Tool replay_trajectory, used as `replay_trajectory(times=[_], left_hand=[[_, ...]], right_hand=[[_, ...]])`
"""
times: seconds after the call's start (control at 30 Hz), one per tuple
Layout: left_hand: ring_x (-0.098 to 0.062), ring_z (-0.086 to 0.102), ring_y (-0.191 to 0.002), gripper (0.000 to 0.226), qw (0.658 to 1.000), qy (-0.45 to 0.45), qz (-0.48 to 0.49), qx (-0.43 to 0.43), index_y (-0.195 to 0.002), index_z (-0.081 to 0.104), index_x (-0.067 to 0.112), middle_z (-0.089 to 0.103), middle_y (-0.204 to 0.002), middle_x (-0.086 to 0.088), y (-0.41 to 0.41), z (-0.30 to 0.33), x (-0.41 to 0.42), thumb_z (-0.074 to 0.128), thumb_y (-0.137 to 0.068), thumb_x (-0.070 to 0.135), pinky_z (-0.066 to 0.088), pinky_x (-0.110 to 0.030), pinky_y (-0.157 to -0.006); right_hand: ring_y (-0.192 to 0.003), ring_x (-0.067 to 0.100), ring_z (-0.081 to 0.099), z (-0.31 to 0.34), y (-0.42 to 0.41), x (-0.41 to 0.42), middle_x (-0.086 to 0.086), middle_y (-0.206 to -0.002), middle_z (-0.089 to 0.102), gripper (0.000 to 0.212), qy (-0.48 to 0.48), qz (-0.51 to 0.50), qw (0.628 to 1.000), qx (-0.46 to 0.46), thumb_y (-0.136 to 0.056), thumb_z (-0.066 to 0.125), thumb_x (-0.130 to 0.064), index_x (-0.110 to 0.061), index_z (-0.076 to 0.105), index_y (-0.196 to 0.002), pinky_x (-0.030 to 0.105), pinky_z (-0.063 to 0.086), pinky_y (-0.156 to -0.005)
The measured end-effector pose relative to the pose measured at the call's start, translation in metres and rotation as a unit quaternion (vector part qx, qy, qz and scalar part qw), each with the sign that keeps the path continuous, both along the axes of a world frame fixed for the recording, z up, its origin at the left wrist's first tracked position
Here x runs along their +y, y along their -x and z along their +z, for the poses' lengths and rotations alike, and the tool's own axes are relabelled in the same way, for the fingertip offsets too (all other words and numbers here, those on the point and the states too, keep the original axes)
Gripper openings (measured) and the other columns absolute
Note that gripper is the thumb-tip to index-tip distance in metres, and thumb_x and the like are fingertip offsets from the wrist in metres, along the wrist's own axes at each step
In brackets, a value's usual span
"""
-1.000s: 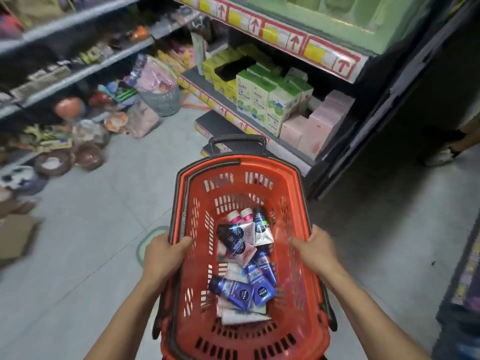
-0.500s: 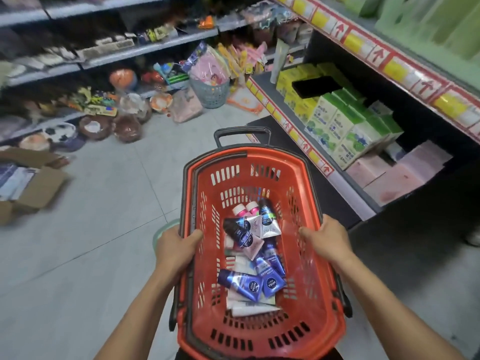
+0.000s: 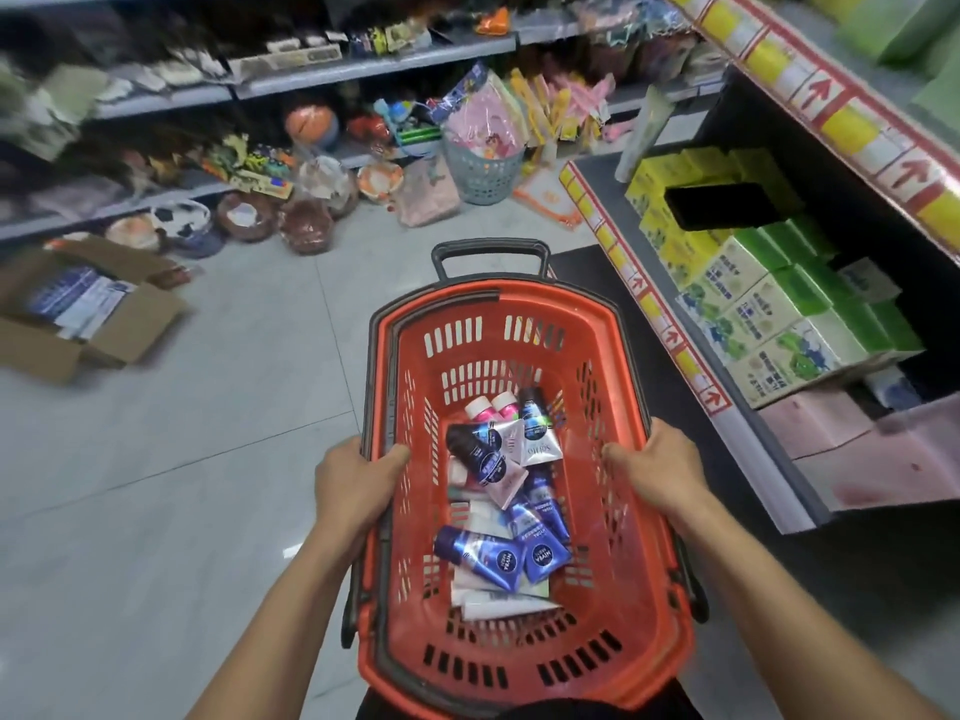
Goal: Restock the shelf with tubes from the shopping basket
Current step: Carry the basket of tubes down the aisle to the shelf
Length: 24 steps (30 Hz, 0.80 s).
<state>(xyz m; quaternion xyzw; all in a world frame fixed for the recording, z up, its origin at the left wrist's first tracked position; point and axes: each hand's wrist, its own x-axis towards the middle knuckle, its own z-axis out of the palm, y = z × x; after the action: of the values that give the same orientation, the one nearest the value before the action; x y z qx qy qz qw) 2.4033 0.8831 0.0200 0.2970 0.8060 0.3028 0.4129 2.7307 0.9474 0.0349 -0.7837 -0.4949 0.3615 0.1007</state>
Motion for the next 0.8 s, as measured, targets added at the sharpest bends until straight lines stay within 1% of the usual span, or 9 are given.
replay_trajectory(times=[0.17,0.3,0.4,0.47,0.53,0.57,0.63,0.7,0.8], left_hand=[[-0.015,0.077,-0.066,0.024,1.0,0.016,0.023,0.014,-0.093,0.072,0.023,0.079,-0.079,0.005,-0.013,-0.004,0.039,0.074,-0.089,0.047,0.065,-0.041,-0.075],[-0.015,0.076,-0.067,0.018,0.998,0.033,0.033,0.036,-0.083,0.07,0.027,0.077,-0.078,0.007,-0.025,-0.023,0.062,0.075,-0.09,0.043,0.064,-0.036,-0.071],[-0.012,0.074,-0.067,0.015,0.997,0.062,0.039,0.028,-0.083,0.067,0.032,0.074,-0.078,0.01,-0.034,-0.046,0.077,0.074,-0.092,0.041,0.056,-0.027,-0.062],[-0.012,0.074,-0.069,0.017,0.996,0.082,0.046,0.016,-0.083,0.065,0.032,0.074,-0.081,0.008,-0.037,-0.064,0.087,0.074,-0.092,0.044,0.056,-0.027,-0.062],[-0.01,0.072,-0.068,0.017,0.993,0.104,0.048,0.009,-0.088,0.065,0.031,0.075,-0.083,0.007,-0.038,-0.086,0.097,0.075,-0.092,0.044,0.053,-0.025,-0.058],[-0.009,0.071,-0.068,0.018,0.993,0.111,0.047,0.005,-0.092,0.066,0.03,0.074,-0.084,0.007,-0.039,-0.098,0.102,0.076,-0.091,0.045,0.052,-0.025,-0.058],[-0.009,0.071,-0.071,0.023,0.992,0.12,0.034,-0.002,-0.097,0.066,0.029,0.071,-0.083,0.011,-0.039,-0.127,0.112,0.077,-0.09,0.047,0.056,-0.028,-0.065],[-0.007,0.072,-0.072,0.022,0.991,0.13,0.015,-0.024,-0.094,0.065,0.03,0.07,-0.082,0.014,-0.038,-0.16,0.123,0.078,-0.089,0.048,0.06,-0.031,-0.071],[-0.01,0.077,-0.077,0.031,0.986,0.153,-0.006,-0.059,-0.106,0.068,0.028,0.077,-0.091,0.009,-0.035,-0.216,0.134,0.079,-0.087,0.051,0.063,-0.034,-0.072]], right_hand=[[-0.073,0.019,0.072,-0.013,-0.008,0.053,0.001,-0.088,0.073,0.025,0.01,0.011,0.999,0.033,-0.081,0.081,-0.029,-0.019,0.067,-0.099,0.032,0.056,-0.063],[-0.071,0.018,0.072,-0.038,-0.012,0.091,0.001,-0.087,0.074,0.026,0.045,0.019,0.998,0.032,-0.079,0.085,-0.03,-0.019,0.068,-0.096,0.032,0.057,-0.061],[-0.066,0.014,0.07,-0.066,-0.01,0.113,0.001,-0.085,0.072,0.026,0.074,0.021,0.997,0.028,-0.082,0.084,-0.03,-0.016,0.067,-0.096,0.024,0.048,-0.05],[-0.061,0.013,0.067,-0.087,-0.007,0.125,0.0,-0.08,0.069,0.023,0.087,-0.005,0.995,0.042,-0.084,0.083,-0.027,-0.016,0.064,-0.092,0.022,0.045,-0.046],[-0.057,0.012,0.062,-0.114,-0.006,0.137,-0.001,-0.074,0.063,0.029,0.112,-0.026,0.992,0.051,-0.087,0.081,-0.02,-0.022,0.052,-0.082,0.022,0.046,-0.047],[-0.057,0.014,0.063,-0.127,-0.004,0.144,-0.001,-0.072,0.061,0.035,0.133,-0.038,0.989,0.052,-0.086,0.081,-0.017,-0.022,0.047,-0.078,0.025,0.052,-0.053],[-0.059,0.023,0.071,-0.153,0.0,0.156,0.003,-0.072,0.069,0.025,0.159,-0.054,0.985,0.04,-0.08,0.084,-0.021,-0.014,0.06,-0.082,0.039,0.064,-0.065],[-0.06,0.027,0.074,-0.193,0.0,0.168,0.005,-0.075,0.074,0.027,0.167,-0.06,0.984,0.018,-0.072,0.086,-0.03,-0.015,0.068,-0.086,0.047,0.065,-0.065],[-0.065,0.024,0.07,-0.244,0.006,0.182,0.006,-0.081,0.072,0.028,0.181,-0.065,0.981,0.004,-0.078,0.085,-0.033,-0.015,0.068,-0.092,0.029,0.057,-0.058]])
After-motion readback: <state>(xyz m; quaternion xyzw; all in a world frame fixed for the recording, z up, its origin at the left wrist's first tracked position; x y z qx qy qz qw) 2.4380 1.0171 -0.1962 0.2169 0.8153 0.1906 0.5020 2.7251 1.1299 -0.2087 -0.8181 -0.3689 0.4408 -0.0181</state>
